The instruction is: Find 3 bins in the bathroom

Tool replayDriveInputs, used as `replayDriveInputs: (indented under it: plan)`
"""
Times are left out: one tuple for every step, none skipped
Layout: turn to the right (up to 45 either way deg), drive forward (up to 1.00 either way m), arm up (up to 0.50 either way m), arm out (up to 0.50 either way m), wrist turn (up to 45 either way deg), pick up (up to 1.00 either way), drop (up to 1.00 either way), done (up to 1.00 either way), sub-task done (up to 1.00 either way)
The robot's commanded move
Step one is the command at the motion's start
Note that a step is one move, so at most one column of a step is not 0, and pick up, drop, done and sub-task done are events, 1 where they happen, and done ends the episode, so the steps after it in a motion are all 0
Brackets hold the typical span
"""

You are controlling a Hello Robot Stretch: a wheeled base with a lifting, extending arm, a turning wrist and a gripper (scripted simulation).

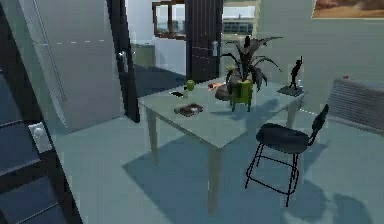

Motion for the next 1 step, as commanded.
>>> replayDriveInputs:
  plan:
    - [-42.0,0.0,0.0,0.0,0.0,0.0,0.0,0.0,0.0]
